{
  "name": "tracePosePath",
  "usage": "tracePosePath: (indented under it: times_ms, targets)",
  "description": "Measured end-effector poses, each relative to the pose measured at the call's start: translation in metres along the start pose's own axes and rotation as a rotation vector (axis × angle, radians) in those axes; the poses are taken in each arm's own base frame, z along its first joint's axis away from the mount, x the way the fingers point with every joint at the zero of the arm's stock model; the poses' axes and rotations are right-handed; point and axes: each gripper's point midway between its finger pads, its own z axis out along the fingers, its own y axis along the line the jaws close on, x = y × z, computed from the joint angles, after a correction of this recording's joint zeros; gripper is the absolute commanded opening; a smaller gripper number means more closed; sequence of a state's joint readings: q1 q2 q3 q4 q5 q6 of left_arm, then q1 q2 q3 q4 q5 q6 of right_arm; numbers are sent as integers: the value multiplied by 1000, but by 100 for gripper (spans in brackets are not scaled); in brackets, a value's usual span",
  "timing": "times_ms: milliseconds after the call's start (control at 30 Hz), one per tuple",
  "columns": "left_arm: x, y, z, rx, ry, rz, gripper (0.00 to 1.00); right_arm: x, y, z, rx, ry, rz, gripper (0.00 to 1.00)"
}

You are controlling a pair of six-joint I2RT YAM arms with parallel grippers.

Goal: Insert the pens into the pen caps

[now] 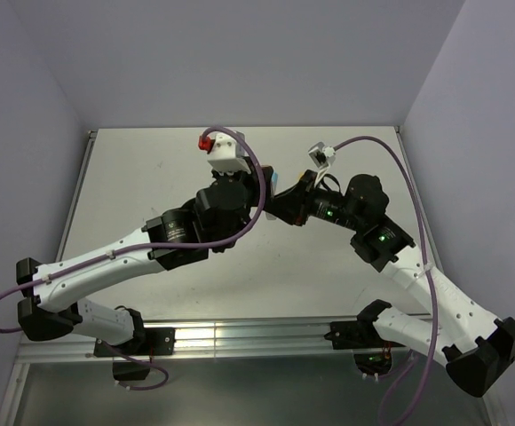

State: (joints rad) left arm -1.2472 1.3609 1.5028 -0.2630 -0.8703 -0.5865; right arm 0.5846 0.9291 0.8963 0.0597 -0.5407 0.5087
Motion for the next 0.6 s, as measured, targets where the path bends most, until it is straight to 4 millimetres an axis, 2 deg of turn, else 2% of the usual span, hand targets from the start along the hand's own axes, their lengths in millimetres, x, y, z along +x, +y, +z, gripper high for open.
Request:
tracePosePath:
  times_ms: [200, 400, 500, 533, 600]
  targets:
    - [8, 8, -3, 8, -11, -10, 0, 11, 2, 4, -35, 51, 42, 0]
    - [9, 9, -2, 11, -16, -8, 0, 13, 2, 5, -45, 68, 56, 1]
    - [8, 9, -2, 1, -14, -2, 0, 14, 1, 5, -38, 82, 61, 20]
    - [7, 9, -1, -4, -12, 1, 0, 13, 1, 6, -35, 86, 60, 36]
    - [10, 6, 2, 15, 18, 1, 0, 7, -4, 8, -1, 67, 50, 46]
